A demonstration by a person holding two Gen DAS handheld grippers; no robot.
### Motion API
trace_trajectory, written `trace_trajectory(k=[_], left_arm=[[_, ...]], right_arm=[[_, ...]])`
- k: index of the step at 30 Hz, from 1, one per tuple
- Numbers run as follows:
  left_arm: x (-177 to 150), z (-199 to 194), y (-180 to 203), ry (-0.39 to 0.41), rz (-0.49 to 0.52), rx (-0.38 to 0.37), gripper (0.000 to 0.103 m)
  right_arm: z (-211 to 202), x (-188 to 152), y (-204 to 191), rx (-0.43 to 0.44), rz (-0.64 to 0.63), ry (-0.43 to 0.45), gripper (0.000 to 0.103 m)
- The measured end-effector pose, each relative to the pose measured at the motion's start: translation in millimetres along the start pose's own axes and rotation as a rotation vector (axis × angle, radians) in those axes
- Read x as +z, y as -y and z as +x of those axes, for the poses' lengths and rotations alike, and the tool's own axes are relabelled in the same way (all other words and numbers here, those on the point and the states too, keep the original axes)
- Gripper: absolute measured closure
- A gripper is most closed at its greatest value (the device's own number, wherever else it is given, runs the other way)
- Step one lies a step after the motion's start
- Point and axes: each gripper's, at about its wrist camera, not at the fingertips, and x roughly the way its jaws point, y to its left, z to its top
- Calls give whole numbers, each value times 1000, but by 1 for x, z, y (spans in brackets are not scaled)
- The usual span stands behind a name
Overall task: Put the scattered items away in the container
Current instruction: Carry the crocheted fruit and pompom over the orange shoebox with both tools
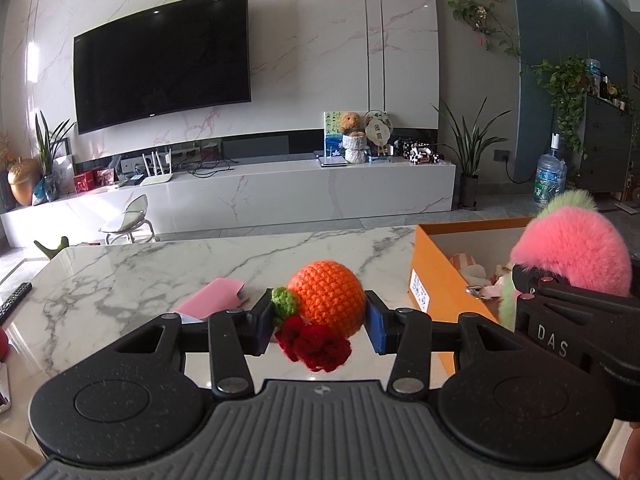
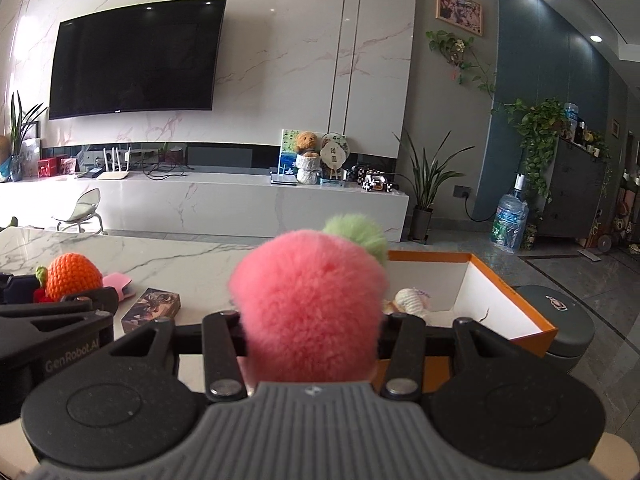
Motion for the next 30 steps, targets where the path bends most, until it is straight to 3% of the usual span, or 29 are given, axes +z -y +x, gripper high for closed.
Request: trace_trajectory(k=[14, 30], left_arm=[[21, 14, 62, 22, 95, -77, 50], [58, 70, 127, 9, 99, -266, 50]], right_arm=[[4, 10, 64, -63, 90, 27, 54], [70, 35, 155, -71, 149, -38, 54]])
